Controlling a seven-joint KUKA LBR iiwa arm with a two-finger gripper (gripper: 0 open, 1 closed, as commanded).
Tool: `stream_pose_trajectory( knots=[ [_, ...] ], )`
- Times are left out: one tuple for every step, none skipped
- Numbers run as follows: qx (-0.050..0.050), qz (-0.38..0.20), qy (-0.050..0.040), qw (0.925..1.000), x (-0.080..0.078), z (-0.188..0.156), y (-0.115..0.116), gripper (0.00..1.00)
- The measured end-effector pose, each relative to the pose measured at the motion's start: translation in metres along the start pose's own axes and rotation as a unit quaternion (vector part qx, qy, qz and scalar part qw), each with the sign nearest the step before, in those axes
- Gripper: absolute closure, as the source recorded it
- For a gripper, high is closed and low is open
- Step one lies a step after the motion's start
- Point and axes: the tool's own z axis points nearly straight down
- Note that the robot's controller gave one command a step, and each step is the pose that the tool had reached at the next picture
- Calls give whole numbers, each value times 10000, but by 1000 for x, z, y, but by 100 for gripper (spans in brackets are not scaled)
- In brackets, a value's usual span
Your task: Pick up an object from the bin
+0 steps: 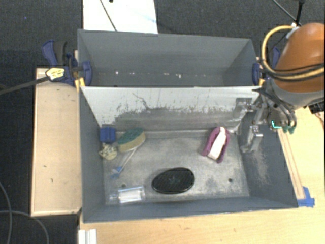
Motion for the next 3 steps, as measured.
stream_pose_trajectory(
  knots=[
    [-8,-1318,-11,9913,1,79,108,0],
    [-1,-1414,-12,9899,28,101,123,0],
    [1,-1493,-10,9888,64,109,131,0]
  ],
)
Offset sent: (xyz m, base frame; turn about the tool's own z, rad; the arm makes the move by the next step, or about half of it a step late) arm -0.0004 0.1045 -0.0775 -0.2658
